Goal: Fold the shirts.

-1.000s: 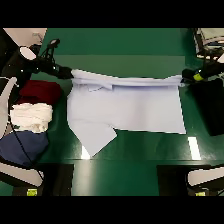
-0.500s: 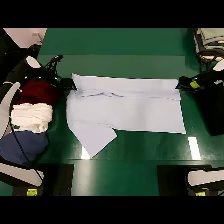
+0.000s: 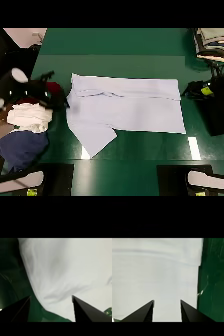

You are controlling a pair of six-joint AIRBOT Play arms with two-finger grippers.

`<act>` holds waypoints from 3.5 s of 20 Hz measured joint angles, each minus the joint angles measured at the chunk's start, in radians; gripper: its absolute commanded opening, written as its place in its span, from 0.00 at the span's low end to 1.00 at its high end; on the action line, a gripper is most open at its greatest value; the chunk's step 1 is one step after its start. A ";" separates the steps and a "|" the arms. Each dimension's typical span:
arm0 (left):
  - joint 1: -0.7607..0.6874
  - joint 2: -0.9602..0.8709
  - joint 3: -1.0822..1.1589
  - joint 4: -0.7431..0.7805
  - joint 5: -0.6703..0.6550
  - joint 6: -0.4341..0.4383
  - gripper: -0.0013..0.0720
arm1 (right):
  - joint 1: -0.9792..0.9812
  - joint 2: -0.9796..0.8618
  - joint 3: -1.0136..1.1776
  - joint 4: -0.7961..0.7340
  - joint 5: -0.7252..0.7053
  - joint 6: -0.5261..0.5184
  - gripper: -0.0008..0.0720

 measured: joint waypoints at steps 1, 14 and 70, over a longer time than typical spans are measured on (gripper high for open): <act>-0.009 0.055 -0.089 0.001 0.012 -0.016 0.83 | -0.001 0.027 -0.035 0.000 -0.008 -0.007 0.54; -0.216 0.280 -0.548 -0.224 0.288 -0.084 0.16 | -0.010 0.129 -0.178 0.028 -0.033 -0.029 0.54; -0.220 -0.023 0.202 -0.035 0.337 -0.066 0.15 | -0.089 0.010 -0.047 0.104 -0.080 -0.020 0.10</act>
